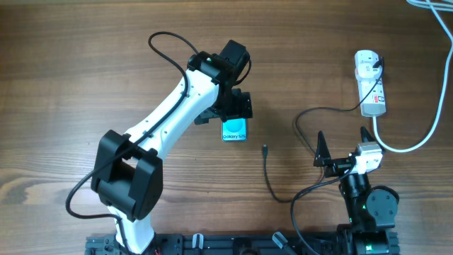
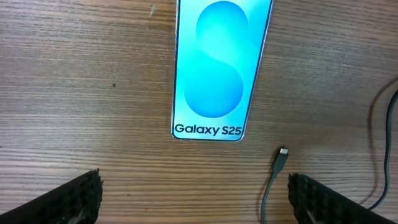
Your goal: Plug charger to phone and switch on socket
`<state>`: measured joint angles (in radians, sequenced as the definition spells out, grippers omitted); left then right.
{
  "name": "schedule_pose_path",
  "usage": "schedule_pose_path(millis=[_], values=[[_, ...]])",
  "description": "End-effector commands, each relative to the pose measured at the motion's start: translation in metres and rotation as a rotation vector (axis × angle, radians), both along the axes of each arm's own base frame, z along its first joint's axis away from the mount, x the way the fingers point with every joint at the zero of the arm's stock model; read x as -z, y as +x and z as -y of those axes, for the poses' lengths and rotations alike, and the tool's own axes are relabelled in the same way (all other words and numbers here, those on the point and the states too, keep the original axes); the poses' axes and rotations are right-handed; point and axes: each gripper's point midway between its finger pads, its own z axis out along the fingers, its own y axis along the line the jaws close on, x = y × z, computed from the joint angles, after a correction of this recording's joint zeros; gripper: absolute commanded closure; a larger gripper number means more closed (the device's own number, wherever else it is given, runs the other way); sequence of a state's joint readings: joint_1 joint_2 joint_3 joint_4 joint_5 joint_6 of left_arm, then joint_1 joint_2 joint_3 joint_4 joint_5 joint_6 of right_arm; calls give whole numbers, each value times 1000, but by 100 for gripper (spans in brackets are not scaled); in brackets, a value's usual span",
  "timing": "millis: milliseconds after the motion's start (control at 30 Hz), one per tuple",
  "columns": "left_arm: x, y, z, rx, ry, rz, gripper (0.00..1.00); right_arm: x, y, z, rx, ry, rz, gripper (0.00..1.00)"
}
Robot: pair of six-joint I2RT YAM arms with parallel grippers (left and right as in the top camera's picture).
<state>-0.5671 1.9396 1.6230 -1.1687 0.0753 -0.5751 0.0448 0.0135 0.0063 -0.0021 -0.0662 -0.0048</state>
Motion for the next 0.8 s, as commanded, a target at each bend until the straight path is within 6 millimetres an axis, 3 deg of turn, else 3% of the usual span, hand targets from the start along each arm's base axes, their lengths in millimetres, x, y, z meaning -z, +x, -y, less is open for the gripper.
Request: schedule_pose_path(millis=[0,767], values=[[12,2,3,-9,25,-17,0,-1,0,3,14,7,7,0],[18,16,14,-4,-7,33,0,-1,0,3,14,7,7,0]])
